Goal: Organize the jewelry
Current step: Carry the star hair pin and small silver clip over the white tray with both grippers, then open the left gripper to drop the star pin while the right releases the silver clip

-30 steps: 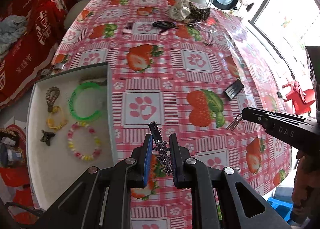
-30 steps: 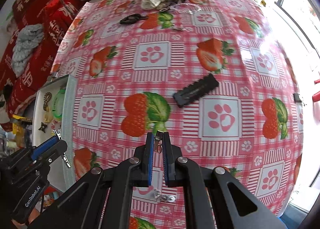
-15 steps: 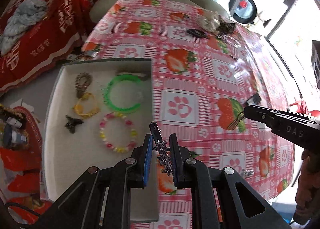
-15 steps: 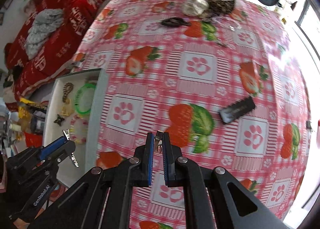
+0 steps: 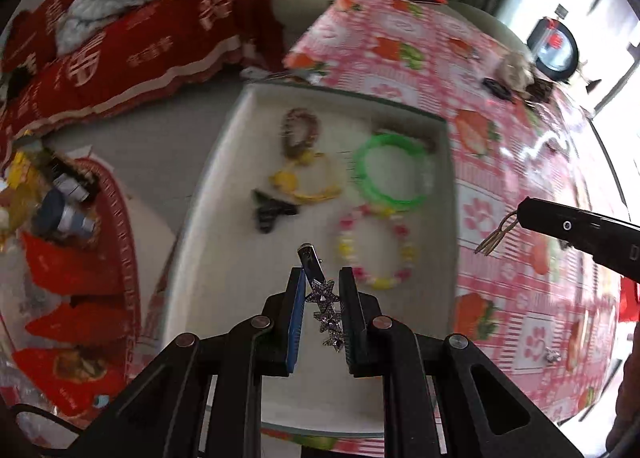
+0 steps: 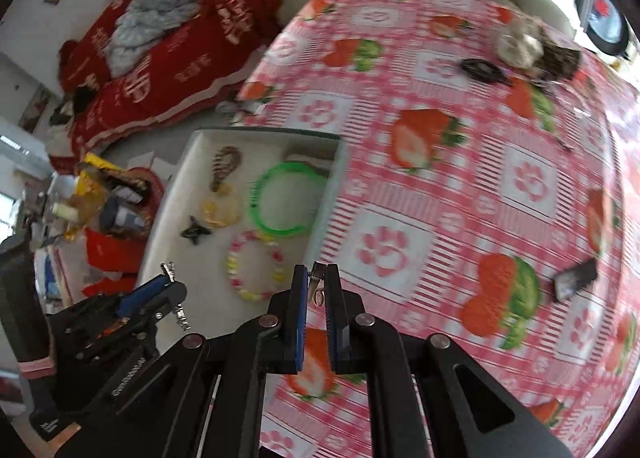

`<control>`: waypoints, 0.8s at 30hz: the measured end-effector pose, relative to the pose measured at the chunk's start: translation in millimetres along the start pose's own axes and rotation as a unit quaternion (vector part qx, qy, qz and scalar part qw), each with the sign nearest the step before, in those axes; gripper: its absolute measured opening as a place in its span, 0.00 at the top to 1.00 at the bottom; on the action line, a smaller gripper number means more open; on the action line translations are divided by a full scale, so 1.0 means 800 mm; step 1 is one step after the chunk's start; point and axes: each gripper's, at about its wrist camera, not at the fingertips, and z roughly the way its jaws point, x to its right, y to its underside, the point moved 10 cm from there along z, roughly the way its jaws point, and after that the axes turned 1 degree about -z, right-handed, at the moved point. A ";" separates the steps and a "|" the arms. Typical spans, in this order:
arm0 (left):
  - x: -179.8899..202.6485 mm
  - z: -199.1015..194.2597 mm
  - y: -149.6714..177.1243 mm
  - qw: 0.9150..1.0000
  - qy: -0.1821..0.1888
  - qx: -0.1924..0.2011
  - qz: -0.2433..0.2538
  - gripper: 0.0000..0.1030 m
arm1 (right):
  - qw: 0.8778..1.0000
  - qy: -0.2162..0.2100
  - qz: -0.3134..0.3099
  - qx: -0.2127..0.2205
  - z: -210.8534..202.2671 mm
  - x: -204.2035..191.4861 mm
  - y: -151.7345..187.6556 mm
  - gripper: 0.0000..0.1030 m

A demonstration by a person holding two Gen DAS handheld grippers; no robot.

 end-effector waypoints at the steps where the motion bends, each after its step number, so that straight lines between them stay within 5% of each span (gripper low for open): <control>1: -0.010 0.004 0.002 1.000 -0.005 -0.002 -0.007 0.77 | 1.000 -0.006 -0.004 -0.003 0.005 -0.008 -0.001 0.92; 11: -0.052 0.043 0.010 0.999 -0.022 -0.023 -0.035 0.77 | 0.997 -0.036 -0.043 -0.045 0.069 -0.077 0.009 0.92; 24: -0.067 0.074 0.004 0.998 -0.038 -0.033 -0.034 0.77 | 0.996 -0.016 -0.055 -0.073 0.121 -0.080 0.006 0.92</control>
